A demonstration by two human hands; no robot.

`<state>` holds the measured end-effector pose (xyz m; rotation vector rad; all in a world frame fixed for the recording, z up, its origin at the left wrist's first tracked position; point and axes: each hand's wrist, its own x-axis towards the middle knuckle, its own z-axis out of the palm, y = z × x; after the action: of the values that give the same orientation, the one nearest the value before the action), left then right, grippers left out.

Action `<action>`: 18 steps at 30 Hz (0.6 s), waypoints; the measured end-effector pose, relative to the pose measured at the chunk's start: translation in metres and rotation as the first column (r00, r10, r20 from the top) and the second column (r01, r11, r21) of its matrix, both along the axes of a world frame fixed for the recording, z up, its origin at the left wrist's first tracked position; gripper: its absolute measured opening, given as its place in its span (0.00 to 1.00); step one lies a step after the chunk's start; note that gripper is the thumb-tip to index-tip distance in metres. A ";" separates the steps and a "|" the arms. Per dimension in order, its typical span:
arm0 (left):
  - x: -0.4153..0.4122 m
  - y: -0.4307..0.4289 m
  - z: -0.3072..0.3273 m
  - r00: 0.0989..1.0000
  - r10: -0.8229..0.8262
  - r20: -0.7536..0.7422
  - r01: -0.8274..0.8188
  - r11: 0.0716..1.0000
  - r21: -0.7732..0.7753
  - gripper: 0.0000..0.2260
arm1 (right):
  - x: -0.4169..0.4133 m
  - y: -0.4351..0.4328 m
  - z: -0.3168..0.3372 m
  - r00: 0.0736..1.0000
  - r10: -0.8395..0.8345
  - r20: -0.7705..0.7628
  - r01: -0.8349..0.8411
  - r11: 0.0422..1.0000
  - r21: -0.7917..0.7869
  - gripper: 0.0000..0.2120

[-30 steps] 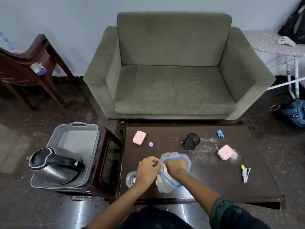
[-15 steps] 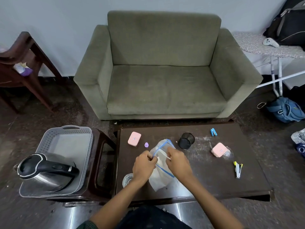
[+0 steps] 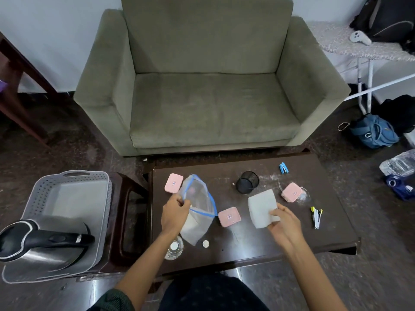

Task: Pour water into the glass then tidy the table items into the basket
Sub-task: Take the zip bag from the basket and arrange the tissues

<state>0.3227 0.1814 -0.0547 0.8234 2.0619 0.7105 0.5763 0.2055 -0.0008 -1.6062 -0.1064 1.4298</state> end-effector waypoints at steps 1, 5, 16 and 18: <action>0.000 0.005 -0.003 1.000 -0.010 -0.021 0.010 1.000 0.008 0.13 | 0.004 0.001 0.000 1.000 -0.003 -0.017 0.003 1.000 -0.006 0.12; 0.012 0.027 -0.025 0.990 -0.089 -0.113 0.085 0.996 -0.038 0.12 | 0.020 0.010 -0.018 0.996 0.068 -0.050 -0.071 0.996 -0.051 0.12; 0.078 0.070 -0.156 0.873 -0.404 -0.275 0.313 0.895 -0.319 0.06 | 0.021 0.082 -0.184 0.973 0.223 -0.065 -0.232 0.943 -0.238 0.11; 0.084 0.073 -0.171 0.882 -0.374 -0.286 0.279 0.905 -0.322 0.06 | 0.017 0.092 -0.207 0.968 0.245 -0.051 -0.250 0.934 -0.255 0.11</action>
<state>0.4062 0.2547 -0.2253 1.1621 2.1770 0.0900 0.5928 0.2974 -0.2081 -1.8433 -0.1182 1.7087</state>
